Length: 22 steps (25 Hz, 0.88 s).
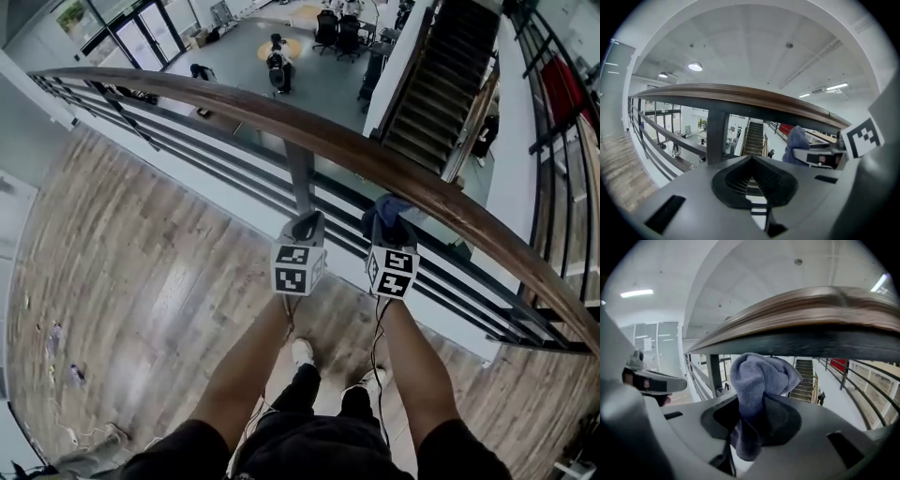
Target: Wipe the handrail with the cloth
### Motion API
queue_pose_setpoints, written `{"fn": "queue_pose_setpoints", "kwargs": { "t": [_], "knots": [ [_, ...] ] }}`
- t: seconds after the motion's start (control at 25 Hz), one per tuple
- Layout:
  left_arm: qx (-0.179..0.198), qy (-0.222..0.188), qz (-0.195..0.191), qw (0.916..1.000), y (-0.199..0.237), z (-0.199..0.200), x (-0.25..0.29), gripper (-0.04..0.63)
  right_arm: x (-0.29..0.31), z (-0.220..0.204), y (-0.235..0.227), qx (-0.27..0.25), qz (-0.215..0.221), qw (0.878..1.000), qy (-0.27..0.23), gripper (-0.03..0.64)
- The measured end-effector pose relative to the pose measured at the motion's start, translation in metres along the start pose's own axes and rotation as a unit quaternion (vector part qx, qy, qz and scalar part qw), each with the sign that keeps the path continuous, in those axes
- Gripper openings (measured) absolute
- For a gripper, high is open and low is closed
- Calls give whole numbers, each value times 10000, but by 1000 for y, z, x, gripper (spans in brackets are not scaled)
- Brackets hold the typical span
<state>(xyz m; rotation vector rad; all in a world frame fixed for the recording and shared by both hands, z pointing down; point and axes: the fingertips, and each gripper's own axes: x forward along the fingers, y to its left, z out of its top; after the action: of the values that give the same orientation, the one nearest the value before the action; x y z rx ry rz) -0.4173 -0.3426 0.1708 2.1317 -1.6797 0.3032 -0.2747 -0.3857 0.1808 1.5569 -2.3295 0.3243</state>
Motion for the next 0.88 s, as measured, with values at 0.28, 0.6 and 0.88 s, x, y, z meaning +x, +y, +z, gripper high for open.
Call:
{"fn": "queue_pose_setpoints", "kwargs": {
  "t": [0.28, 0.6, 0.88],
  "knots": [
    [42, 84, 116, 9999, 88, -7, 1, -2, 89, 6, 91, -364, 370, 9981, 322, 115],
    [295, -41, 353, 9989, 146, -18, -7, -2, 152, -3, 142, -732, 477, 9929, 811, 116],
    [44, 50, 435, 9990, 174, -31, -20, -2, 167, -6, 145, -840, 216, 9916, 958, 117]
  ]
}}
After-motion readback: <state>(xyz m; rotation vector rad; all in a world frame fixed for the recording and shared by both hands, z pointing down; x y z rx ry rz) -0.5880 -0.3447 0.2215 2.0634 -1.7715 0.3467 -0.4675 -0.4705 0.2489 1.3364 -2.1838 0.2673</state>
